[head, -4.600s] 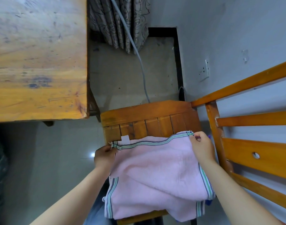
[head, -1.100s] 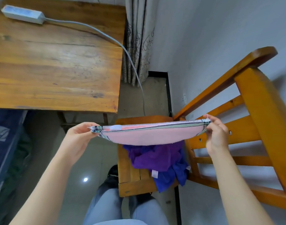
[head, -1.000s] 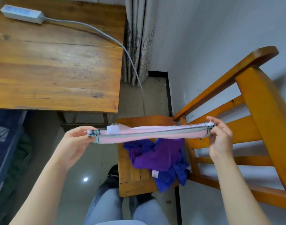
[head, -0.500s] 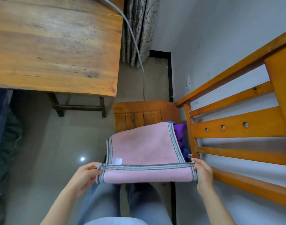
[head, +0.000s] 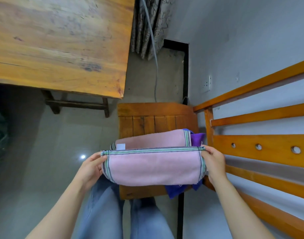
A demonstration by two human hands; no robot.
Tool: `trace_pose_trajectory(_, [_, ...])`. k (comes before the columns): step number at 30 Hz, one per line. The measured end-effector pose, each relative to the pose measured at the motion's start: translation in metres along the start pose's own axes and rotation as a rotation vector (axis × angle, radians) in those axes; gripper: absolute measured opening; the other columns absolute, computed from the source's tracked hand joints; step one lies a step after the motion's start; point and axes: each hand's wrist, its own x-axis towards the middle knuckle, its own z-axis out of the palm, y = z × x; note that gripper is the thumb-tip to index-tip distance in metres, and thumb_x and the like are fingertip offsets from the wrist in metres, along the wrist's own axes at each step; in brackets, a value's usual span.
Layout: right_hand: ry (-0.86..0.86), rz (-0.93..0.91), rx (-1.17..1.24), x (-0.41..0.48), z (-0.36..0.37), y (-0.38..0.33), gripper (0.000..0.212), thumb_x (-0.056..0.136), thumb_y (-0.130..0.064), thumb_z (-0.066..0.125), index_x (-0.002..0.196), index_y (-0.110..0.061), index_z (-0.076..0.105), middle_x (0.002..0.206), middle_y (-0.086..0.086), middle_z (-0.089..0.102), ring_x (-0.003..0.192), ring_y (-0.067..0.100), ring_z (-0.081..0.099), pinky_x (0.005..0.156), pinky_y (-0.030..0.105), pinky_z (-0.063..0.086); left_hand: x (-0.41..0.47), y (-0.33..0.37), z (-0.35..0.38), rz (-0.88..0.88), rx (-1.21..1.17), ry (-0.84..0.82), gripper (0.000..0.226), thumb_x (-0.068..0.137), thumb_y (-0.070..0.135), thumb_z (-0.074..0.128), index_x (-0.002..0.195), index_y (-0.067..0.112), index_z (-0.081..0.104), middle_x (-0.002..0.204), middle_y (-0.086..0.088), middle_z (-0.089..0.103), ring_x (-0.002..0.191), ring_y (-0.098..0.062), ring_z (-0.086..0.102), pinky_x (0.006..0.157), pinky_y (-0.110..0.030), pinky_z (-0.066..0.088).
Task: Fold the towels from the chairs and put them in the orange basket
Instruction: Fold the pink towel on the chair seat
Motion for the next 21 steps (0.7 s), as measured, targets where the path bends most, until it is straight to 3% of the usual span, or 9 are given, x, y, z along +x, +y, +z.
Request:
trace_pose_trajectory(4, [0.057,0.003,0.012,0.011,0.016,0.003,0.021,0.086,-0.011,0.063,0.074,-0.029,0.062,0.082,0.001,0.069,0.08,0.022,0.068,0.078,0.044,0.057,0.013,0.003,0.008,0.021,-0.041,0.065,0.015,0.091,-0.002,0.048,0.091,0.007,0.06,0.067,0.0,0.072,0.055,-0.01,0.067,0.05,-0.016,0.052])
trace_pose_trajectory(7, [0.097,-0.053,0.019,0.018,0.026,-0.003,0.019,0.086,-0.01,0.062,0.079,-0.028,0.063,0.082,-0.003,0.067,0.078,0.015,0.065,0.068,0.034,0.056,0.021,0.006,0.014,0.054,-0.056,0.105,0.015,0.091,-0.002,0.049,0.09,0.007,0.061,0.067,0.001,0.072,0.055,-0.009,0.067,0.051,-0.017,0.052])
trace_pose_trajectory(10, [0.104,-0.126,0.006,0.031,0.036,-0.014,0.017,0.088,-0.008,0.059,0.103,-0.016,0.064,0.089,-0.004,0.065,0.082,0.014,0.061,0.061,0.024,0.048,0.032,0.012,0.022,0.084,-0.056,0.158,0.014,0.091,0.0,0.052,0.087,0.01,0.062,0.065,0.001,0.072,0.054,-0.008,0.066,0.052,-0.018,0.053])
trace_pose_trajectory(13, [0.089,-0.179,-0.031,0.051,0.05,-0.02,0.027,0.091,-0.005,0.054,0.117,-0.008,0.06,0.105,0.006,0.063,0.093,0.018,0.057,0.068,0.023,0.045,0.047,0.018,0.029,0.083,-0.08,0.199,0.011,0.092,0.003,0.052,0.09,0.009,0.06,0.067,0.0,0.071,0.054,-0.008,0.066,0.056,-0.022,0.052])
trace_pose_trajectory(18, [0.08,-0.224,-0.167,0.078,0.07,-0.018,0.027,0.094,-0.006,0.049,0.118,-0.005,0.059,0.114,0.011,0.062,0.097,0.016,0.053,0.079,0.026,0.042,0.071,0.015,0.033,0.046,-0.036,0.345,0.013,0.093,0.003,0.051,0.1,0.01,0.058,0.081,-0.006,0.063,0.056,-0.011,0.062,0.051,-0.02,0.048])
trace_pose_trajectory(21, [0.059,-0.239,-0.268,0.092,0.076,-0.009,0.027,0.095,-0.009,0.047,0.119,-0.008,0.06,0.117,0.01,0.063,0.108,0.023,0.057,0.085,0.03,0.045,0.082,0.007,0.036,0.071,0.102,0.445,0.016,0.092,0.005,0.052,0.107,0.008,0.059,0.083,-0.01,0.062,0.053,-0.008,0.059,0.048,-0.015,0.044])
